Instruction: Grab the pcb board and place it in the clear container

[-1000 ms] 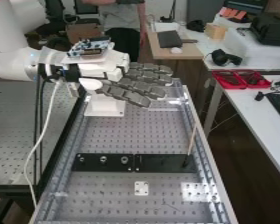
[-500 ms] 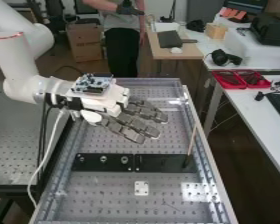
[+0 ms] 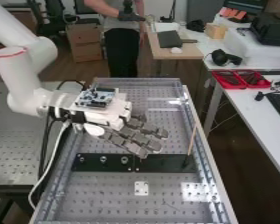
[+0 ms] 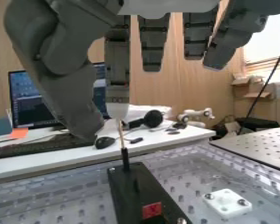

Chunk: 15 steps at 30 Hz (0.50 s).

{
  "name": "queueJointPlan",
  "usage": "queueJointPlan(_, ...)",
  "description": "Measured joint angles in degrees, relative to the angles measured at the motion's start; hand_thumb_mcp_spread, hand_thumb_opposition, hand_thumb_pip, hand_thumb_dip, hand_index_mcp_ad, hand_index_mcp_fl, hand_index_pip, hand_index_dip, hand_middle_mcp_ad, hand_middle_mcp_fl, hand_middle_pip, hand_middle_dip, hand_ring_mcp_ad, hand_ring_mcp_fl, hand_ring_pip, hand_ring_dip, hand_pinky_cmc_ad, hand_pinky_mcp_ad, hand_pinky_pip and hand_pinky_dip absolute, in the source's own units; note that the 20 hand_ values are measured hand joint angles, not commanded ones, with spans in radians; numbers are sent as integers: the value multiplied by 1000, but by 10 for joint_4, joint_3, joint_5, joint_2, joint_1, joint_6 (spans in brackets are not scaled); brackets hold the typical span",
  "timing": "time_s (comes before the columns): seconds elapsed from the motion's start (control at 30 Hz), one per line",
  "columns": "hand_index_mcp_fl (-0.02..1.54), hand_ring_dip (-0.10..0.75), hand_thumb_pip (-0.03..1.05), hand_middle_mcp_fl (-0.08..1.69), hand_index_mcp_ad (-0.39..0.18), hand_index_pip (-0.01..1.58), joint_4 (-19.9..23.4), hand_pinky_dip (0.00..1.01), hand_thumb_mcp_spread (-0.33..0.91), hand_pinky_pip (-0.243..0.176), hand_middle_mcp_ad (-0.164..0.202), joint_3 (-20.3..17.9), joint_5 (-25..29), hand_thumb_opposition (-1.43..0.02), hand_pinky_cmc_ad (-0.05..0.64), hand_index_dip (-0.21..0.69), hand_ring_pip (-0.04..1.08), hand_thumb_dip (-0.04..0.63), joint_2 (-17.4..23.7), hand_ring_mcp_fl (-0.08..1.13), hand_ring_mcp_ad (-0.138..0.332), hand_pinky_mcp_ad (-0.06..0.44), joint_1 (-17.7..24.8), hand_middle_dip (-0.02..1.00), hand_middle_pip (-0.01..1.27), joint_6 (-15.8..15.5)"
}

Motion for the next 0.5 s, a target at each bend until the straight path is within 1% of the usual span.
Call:
queueJointPlan(0.07,75,-21,721,124,-73,1491,15,358,408,-105,65,-3,-1,-836,278,110,82,253,-6,0,220,180,-1,117,138,0)
queueJointPlan(0.13,54,-14,721,126,-75,1527,39,358,405,-105,65,-8,-1,-834,278,106,91,253,-15,2,220,180,-2,126,140,-3)
queueJointPlan(0.2,58,-14,721,126,-87,1522,54,358,403,-105,65,-10,-1,-834,278,106,93,251,-23,2,220,183,-3,126,140,-7)
queueJointPlan(0.33,23,-3,721,120,-87,1557,57,363,403,-89,65,-8,-2,-833,278,96,87,260,-38,3,220,183,-6,136,138,-7)
queueJointPlan(0.5,24,-3,721,140,-87,1559,57,363,407,-89,66,1,-17,-846,278,91,87,264,-61,0,220,182,-16,140,138,-10)
